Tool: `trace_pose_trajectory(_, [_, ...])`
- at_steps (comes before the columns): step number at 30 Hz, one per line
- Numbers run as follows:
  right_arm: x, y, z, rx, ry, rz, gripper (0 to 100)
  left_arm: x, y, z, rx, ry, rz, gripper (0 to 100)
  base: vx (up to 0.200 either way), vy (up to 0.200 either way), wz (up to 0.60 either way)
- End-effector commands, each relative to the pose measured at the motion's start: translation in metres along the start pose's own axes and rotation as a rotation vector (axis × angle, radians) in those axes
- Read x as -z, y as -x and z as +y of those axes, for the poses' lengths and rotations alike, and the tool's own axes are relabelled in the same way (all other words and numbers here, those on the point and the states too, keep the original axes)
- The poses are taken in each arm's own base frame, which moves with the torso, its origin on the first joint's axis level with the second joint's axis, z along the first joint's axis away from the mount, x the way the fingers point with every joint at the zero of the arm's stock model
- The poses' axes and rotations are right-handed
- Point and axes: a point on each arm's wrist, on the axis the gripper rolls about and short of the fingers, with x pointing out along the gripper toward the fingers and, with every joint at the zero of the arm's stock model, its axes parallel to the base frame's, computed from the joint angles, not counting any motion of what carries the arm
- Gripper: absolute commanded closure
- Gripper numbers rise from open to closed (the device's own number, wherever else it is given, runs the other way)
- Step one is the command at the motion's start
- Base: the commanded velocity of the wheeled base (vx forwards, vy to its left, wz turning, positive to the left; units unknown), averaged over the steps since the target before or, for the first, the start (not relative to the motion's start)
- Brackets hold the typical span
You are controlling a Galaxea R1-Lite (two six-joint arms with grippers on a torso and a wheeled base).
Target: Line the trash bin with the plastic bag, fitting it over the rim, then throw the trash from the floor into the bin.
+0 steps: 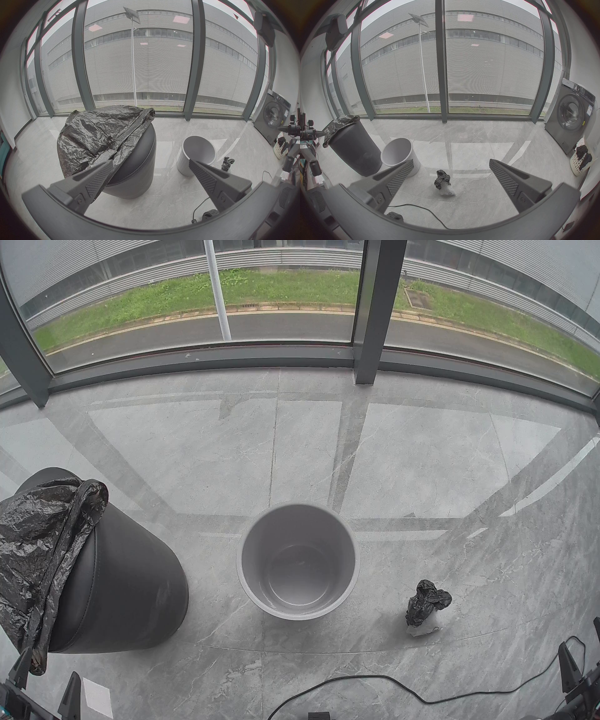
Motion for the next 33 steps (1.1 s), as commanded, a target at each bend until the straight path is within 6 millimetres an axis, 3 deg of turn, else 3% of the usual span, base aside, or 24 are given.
trace_pose_trajectory(1, [0.004,0.000,0.000,0.000,0.001,-0.001,0,0.005,0.000,0.000,0.001,-0.003,0.000,0,0.000,0.000,0.00])
trace_pose_trajectory(22, [0.004,0.000,-0.001,0.043,-0.020,-0.008,0,0.005,0.000,0.000,-0.017,0.031,0.003,0,0.000,0.000,0.00])
trace_pose_trajectory(24, [-0.004,0.002,-0.001,0.037,-0.037,-0.044,0,0.005,0.000,0.000,-0.019,0.028,0.003,0,0.000,0.000,0.00])
trace_pose_trajectory(25, [-0.031,0.009,0.000,0.022,-0.085,-0.119,0,0.005,0.000,0.000,-0.020,0.022,0.003,0,0.000,0.000,0.00])
trace_pose_trajectory(26, [-0.072,0.018,0.000,-0.010,-0.186,-0.187,0,0.004,0.000,0.001,-0.040,-0.003,-0.006,0,0.000,0.000,0.00])
trace_pose_trajectory(27, [-0.096,0.018,0.000,-0.017,-0.232,-0.197,0,-0.005,0.002,0.001,-0.060,-0.034,-0.048,0,0.000,0.000,0.00])
trace_pose_trajectory(28, [-0.108,0.017,0.000,-0.021,-0.227,-0.195,0,-0.020,0.005,0.001,-0.061,-0.041,-0.094,0,0.000,0.000,0.00])
trace_pose_trajectory(30, [-0.132,0.014,0.000,-0.029,-0.183,-0.196,0,-0.071,0.009,0.002,-0.032,0.028,-0.168,0,0.000,0.000,0.00])
trace_pose_trajectory(31, [-0.135,0.011,0.000,-0.033,-0.172,-0.186,0,-0.092,0.008,0.003,-0.011,0.070,-0.174,0,0.000,0.000,0.00])
trace_pose_trajectory(33, [-0.134,0.004,0.000,-0.043,-0.167,-0.150,0,-0.112,0.000,0.004,0.008,0.070,-0.133,0,0.000,0.000,0.00])
